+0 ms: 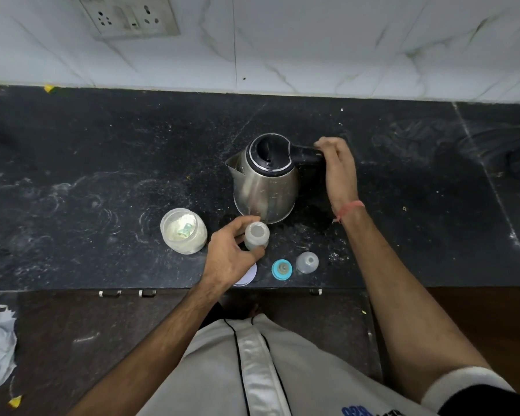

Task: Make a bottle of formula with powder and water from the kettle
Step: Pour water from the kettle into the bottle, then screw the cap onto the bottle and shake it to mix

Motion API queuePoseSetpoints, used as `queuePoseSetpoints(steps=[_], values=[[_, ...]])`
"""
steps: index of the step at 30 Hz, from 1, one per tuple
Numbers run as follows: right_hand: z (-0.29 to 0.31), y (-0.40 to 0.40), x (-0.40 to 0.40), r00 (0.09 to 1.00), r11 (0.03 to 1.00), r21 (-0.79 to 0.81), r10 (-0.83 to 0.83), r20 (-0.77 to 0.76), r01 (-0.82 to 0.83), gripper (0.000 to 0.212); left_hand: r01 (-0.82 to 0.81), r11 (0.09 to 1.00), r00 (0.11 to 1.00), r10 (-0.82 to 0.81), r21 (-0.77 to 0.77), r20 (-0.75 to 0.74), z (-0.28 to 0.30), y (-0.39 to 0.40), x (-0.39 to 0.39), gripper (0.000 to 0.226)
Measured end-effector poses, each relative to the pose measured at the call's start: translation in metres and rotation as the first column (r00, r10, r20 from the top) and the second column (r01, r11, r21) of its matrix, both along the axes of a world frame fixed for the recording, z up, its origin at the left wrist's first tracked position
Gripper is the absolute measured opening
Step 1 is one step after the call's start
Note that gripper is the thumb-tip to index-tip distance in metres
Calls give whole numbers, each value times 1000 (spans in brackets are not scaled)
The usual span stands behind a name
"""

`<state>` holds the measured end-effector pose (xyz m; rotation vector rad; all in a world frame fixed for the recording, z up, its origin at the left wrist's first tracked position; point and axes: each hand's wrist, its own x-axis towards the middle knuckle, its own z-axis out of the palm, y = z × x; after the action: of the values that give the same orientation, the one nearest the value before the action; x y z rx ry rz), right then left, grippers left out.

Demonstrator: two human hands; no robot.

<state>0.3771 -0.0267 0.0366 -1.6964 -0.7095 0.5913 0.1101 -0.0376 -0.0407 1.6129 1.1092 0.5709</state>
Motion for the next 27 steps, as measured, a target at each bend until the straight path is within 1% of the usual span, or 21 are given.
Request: queuePoseSetpoints(steps=[1, 2, 3, 4, 5, 6, 7, 8, 9, 10, 11, 13, 14, 17, 19, 22, 24, 25, 27], values=[[-1, -12, -5, 982, 996, 13, -94, 163, 94, 23, 2, 1000, 1000, -2, 0, -4, 0, 0, -1, 59], [-1, -26, -12, 920, 980, 22, -195, 340, 200, 23, 6, 1000, 1000, -6, -1, -9, 0, 0, -2, 60], [0, -42, -21, 842, 966, 44, -246, 480, 257, 23, 9, 1000, 1000, -9, 0, -14, 1, -1, -2, 60], [1, -59, -32, 795, 968, 45, -229, 561, 247, 22, 12, 1000, 1000, -12, 0, -15, 1, -1, -3, 60], [0, -76, -45, 794, 984, 6, -146, 590, 177, 19, 16, 1000, 1000, -16, 0, -12, 1, -1, -3, 59], [-1, -92, -59, 807, 994, -78, -14, 591, 74, 14, 16, 1000, 1000, -16, 4, -6, 1, -2, -3, 58], [-4, -107, -73, 794, 980, -200, 138, 592, -22, 10, 15, 1000, 1000, -15, 9, 1, 0, -2, -2, 56], [-11, -120, -85, 740, 941, -331, 274, 614, -74, 10, 15, 1000, 1000, -15, 11, 8, 0, -3, -2, 55], [-18, -132, -97, 667, 897, -432, 376, 643, -90, 14, 16, 1000, 1000, -16, 11, 13, 0, -4, -1, 54], [-26, -141, -106, 612, 858, -504, 452, 649, -99, 19, 18, 1000, 1000, -18, 16, 14, 0, -4, -1, 53], [-33, -148, -114, 588, 824, -557, 503, 634, -105, 26, 19, 1000, 1000, -20, 24, 11, 1, -5, -1, 53], [-44, -155, -124, 588, 789, -607, 537, 605, -96, 39, 26, 999, 1000, -26, 39, -2, 2, -5, -1, 53], [-47, -157, -125, 598, 789, -609, 527, 604, -82, 40, 28, 999, 1000, -28, 44, -8, 2, -5, -2, 54], [-52, -155, -123, 598, 804, -594, 495, 630, -39, 23, 7, 998, 1000, -5, 65, -26, 0, -5, -2, 54], [-50, -155, -121, 613, 818, -574, 471, 634, -35, 18, -7, 998, 1000, 9, 61, -27, -1, -5, -1, 53], [-34, -158, -116, 677, 858, -513, 396, 621, -30, 16, -3, 998, 1000, 5, 58, -29, -3, -4, -1, 52], [-14, -159, -111, 703, 903, -430, 321, 635, -23, 15, -2, 999, 1000, 4, 53, -26, -4, -4, 0, 53], [-4, -157, -108, 711, 921, -388, 298, 637, -38, 15, -4, 998, 1000, 5, 55, -26, -4, -3, 0, 54], [12, -148, -104, 730, 933, -345, 303, 613, -98, 16, -1, 998, 1000, 2, 60, -22, -5, -2, 0, 56]])
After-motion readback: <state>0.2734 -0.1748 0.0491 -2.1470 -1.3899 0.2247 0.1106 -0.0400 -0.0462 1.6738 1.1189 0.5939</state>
